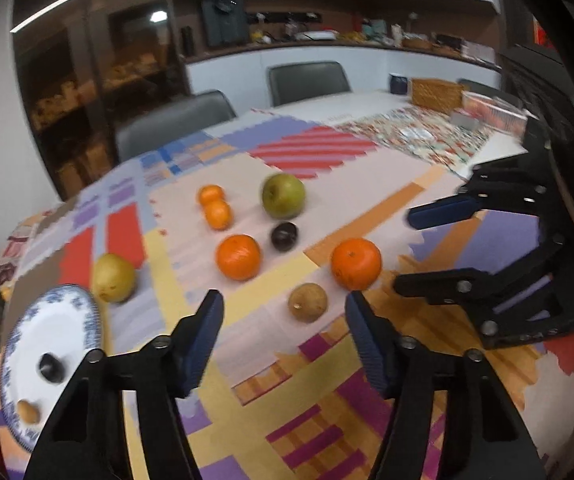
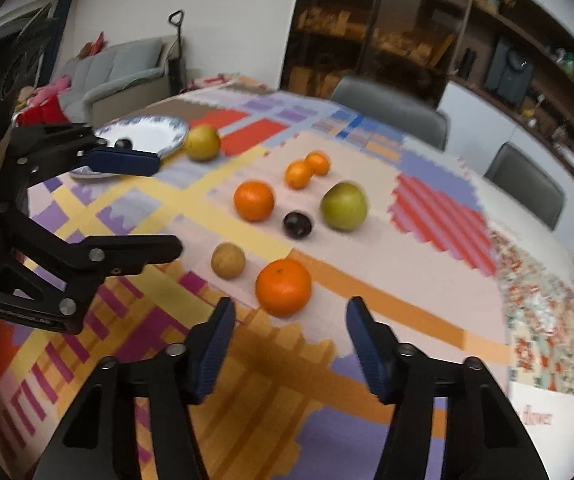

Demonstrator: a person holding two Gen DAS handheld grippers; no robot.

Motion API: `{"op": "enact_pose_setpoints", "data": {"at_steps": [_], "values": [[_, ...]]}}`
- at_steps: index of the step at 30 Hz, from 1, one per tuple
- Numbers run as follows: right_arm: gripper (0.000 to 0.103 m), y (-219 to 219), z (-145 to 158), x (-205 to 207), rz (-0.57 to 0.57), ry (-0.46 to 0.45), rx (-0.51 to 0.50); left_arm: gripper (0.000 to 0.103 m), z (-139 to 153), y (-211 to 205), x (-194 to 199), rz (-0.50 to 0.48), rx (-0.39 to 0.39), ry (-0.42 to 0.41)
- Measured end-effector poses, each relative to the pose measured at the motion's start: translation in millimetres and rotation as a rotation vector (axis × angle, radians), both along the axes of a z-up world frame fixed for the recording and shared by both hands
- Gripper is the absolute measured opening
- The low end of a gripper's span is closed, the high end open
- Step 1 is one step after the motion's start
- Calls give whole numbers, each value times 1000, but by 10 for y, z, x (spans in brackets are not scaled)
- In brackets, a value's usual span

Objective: Organize fruits
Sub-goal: 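Move the left tool to the second kiwi while the right tool approaches the large orange, then grasp the kiwi with the left tool while the right tool grasps the large orange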

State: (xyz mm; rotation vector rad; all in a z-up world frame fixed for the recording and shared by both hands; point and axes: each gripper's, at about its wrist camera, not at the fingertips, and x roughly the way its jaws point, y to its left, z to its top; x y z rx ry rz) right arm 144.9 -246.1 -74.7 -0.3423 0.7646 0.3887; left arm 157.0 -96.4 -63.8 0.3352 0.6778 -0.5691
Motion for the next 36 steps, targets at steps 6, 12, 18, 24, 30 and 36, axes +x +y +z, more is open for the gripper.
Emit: {"op": "enact_pose_setpoints", "data": {"at_steps": [6,12,18,24,30,36], "values": [[50,12,-159,147,27,42,1,53,-118,-56,133,-51,13,45],[47,12,-220,250,47,65,9,48,-218,-111,230,-94,24,87],[46,10,-278,346,55,85,23,43,-287,-152,316,-109,16,131],[46,15,-303,397,66,96,39,30,-347,-169,388,-106,-7,175],[46,19,-313,455,58,100,56,29,-305,-80,381,-41,-42,177],[46,36,-340,510,38,114,89,29,-286,37,347,50,-43,186]]}}
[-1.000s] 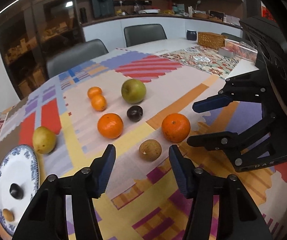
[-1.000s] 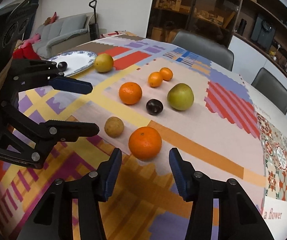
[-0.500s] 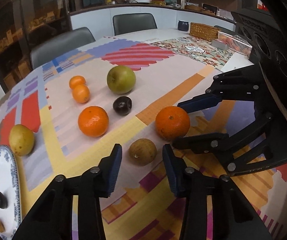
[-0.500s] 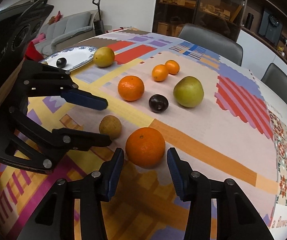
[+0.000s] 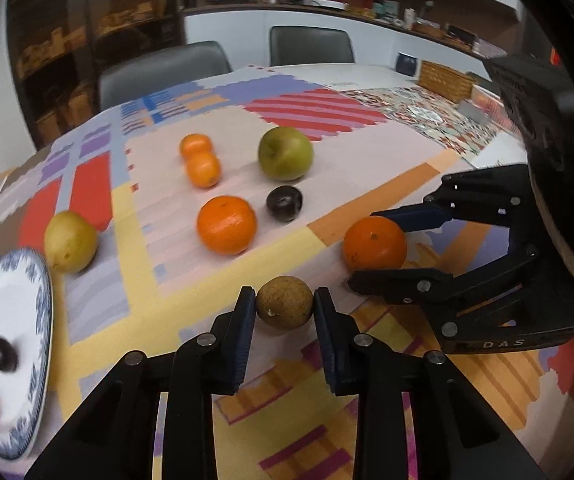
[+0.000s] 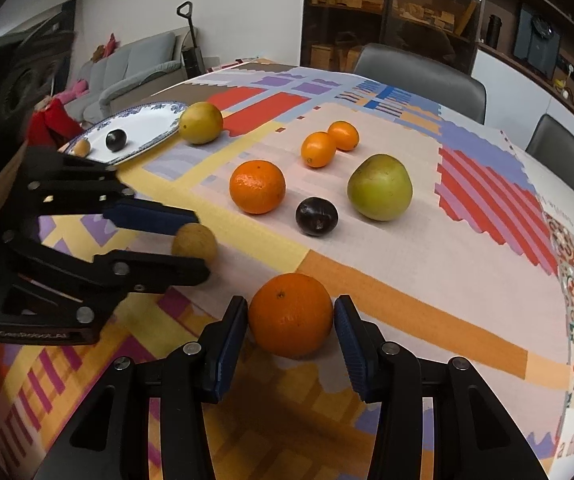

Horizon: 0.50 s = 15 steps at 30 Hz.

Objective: Organize fruits
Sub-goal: 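Grasp the kiwi with the left tool while the right tool grasps the large orange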

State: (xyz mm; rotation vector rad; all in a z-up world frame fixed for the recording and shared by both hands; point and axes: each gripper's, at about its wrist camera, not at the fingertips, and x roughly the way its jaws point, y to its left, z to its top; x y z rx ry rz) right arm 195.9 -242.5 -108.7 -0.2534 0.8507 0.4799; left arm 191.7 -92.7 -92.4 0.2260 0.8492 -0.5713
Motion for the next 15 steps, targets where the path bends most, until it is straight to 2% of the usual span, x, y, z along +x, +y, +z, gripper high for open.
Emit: {"op": "enact_pose_setpoints", "data": {"at_steps": [3,9,15], "values": [[42,15,-21,17,-16,9,6,29,6,78,-26,58,-15,6],[42,36,14,-31,-51,17,30,29,101,209,-137,130,-50,3],[42,121,234,-215,-95,-24,64,29,304,399,-316,191,-97,-30]]}}
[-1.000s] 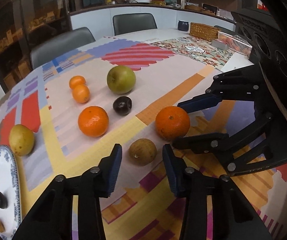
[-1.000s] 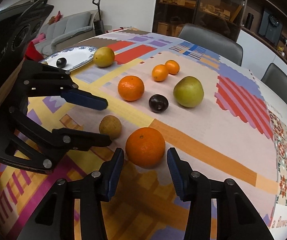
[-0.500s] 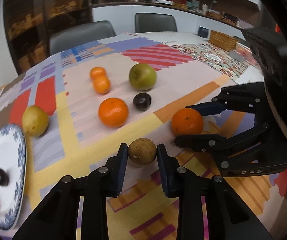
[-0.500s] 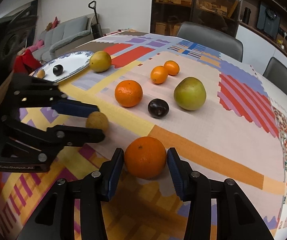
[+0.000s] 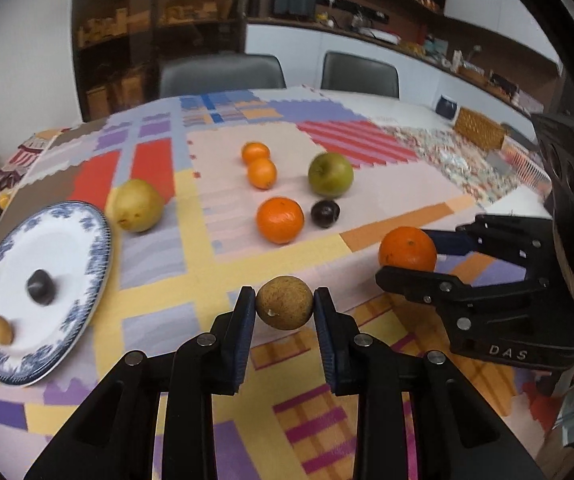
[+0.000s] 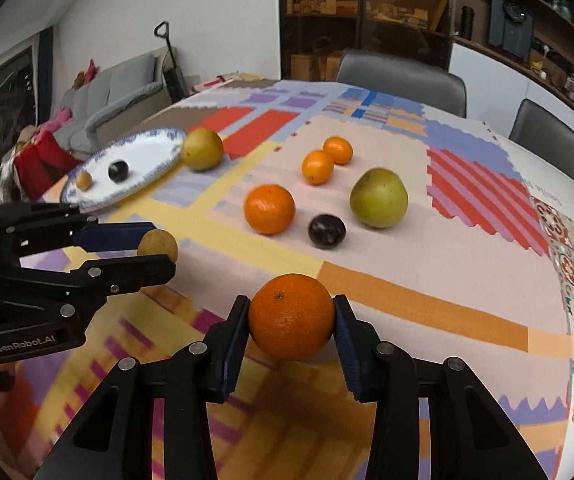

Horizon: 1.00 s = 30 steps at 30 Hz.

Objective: Organize fruits
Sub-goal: 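Grasp the kiwi with the left tool while the right tool grasps the large orange, then carry kiwi and orange over the plate and open both tools to release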

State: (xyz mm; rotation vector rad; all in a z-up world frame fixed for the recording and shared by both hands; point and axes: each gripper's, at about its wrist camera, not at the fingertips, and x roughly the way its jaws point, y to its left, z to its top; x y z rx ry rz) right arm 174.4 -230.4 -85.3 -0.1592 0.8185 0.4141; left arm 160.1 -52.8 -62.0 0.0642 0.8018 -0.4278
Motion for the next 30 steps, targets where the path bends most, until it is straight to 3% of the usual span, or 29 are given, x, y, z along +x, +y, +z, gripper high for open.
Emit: {"op": "enact_pose_setpoints", "data": {"at_steps": [12,30], "values": [[42,379,482,-376,14,-90,88,29,382,475,-398,118,-39,-81],[42,1158,802,-351,110,-146,118,30,677,1334,-612,328,4,-179]]}}
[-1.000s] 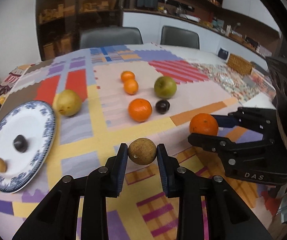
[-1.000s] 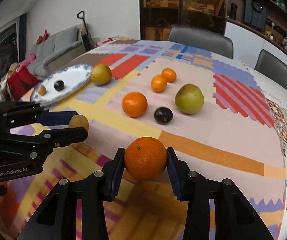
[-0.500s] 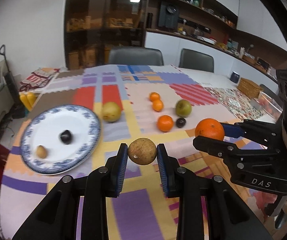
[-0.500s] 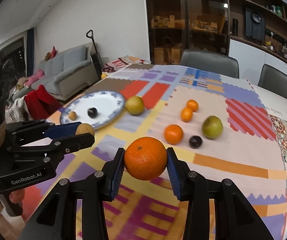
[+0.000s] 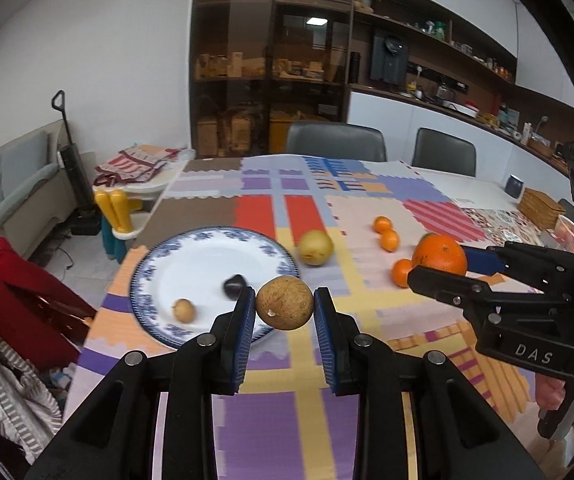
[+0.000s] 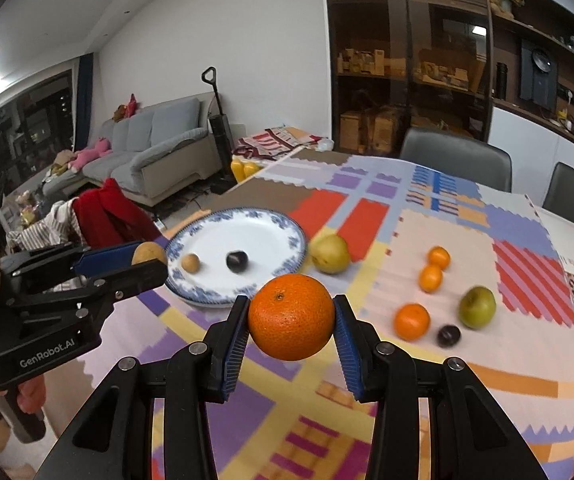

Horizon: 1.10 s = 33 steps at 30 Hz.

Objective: Organize fruits
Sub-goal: 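Carry kiwi and orange over the plate and open both tools to release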

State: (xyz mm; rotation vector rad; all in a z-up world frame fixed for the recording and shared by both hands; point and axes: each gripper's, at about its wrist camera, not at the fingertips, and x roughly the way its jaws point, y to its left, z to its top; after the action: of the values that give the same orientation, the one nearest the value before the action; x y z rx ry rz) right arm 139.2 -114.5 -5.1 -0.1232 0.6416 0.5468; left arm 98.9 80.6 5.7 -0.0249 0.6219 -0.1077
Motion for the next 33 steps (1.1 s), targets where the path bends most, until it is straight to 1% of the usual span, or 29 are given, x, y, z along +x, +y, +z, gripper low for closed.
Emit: {"op": "enact_pose_setpoints", "data": {"at_steps": [5,11,16,22,25,33], "values": [[42,226,36,123,16,0,8,30,2,198,61,30,19,0],[42,528,33,307,34,0,-14,30,-73,447,256,53,20,38],[42,773,-16,492,58,17,-50,30,-160,647,445,55,-3,82],[42,1016,-159,813,74,73,-78,30,-288,830,709,68,-1,118],[42,1105,-259,1009,69,113,-82,30,-379,920,854,72,6,140],[42,1352,-525,1399,88,181,-133,30,-636,1110,1239,82,20,204]]}}
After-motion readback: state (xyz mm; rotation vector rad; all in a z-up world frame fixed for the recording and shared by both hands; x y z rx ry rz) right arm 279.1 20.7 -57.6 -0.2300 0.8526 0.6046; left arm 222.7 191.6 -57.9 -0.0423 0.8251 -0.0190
